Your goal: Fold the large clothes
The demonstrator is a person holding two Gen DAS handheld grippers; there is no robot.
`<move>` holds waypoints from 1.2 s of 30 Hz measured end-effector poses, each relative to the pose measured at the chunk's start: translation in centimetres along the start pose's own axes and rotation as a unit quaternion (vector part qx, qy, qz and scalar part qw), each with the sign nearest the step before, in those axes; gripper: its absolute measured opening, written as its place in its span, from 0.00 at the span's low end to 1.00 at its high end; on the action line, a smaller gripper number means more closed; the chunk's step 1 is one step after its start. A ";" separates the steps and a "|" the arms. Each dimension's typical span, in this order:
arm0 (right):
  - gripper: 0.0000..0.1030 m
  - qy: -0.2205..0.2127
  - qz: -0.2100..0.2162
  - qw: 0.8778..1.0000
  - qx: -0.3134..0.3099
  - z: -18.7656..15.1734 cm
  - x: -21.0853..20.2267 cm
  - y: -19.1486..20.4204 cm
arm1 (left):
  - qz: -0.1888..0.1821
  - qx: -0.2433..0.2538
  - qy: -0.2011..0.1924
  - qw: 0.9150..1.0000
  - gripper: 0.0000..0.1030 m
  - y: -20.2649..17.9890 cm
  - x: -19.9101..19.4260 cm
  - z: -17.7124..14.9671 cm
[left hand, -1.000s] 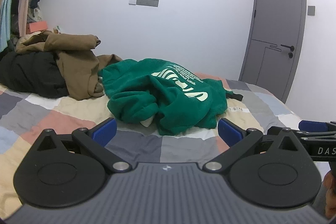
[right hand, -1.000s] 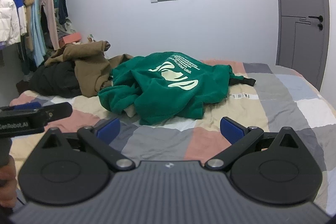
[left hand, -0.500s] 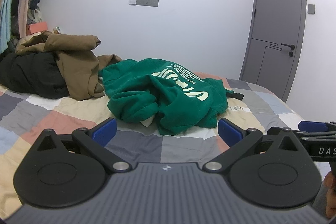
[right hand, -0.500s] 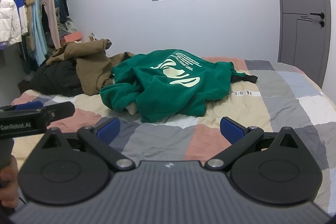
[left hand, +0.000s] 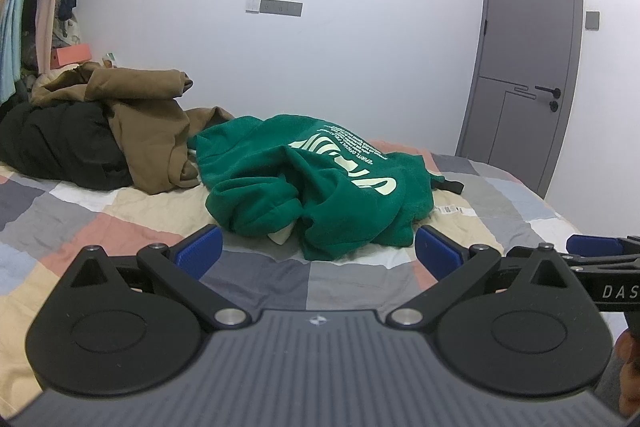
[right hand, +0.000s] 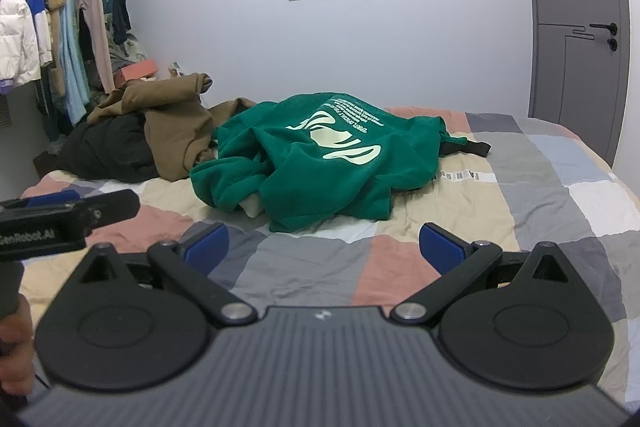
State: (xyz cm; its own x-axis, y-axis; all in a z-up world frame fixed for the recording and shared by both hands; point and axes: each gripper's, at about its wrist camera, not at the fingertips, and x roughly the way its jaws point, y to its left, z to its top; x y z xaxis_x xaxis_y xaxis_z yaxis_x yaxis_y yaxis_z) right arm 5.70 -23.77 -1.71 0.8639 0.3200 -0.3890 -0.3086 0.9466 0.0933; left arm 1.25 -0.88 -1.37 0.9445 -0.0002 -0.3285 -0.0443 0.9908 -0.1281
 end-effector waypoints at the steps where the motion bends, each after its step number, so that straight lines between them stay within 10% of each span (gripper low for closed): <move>1: 1.00 0.000 0.000 1.000 0.001 0.0 0.0 0.0 | 0.001 0.001 0.001 1.000 1.00 -0.1 -0.1 0.0; 36: 1.00 0.006 0.002 1.000 -0.004 0.0 1.5 0.7 | 0.027 -0.011 0.004 1.000 1.00 2.6 0.9 -0.1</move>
State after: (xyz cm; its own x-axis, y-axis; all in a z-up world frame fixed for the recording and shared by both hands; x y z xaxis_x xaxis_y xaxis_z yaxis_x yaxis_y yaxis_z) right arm 6.78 -22.66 -2.25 0.8583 0.3229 -0.3989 -0.3146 0.9451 0.0881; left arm 1.96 1.70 -2.05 0.9378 0.0526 -0.3432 -0.1029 0.9861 -0.1301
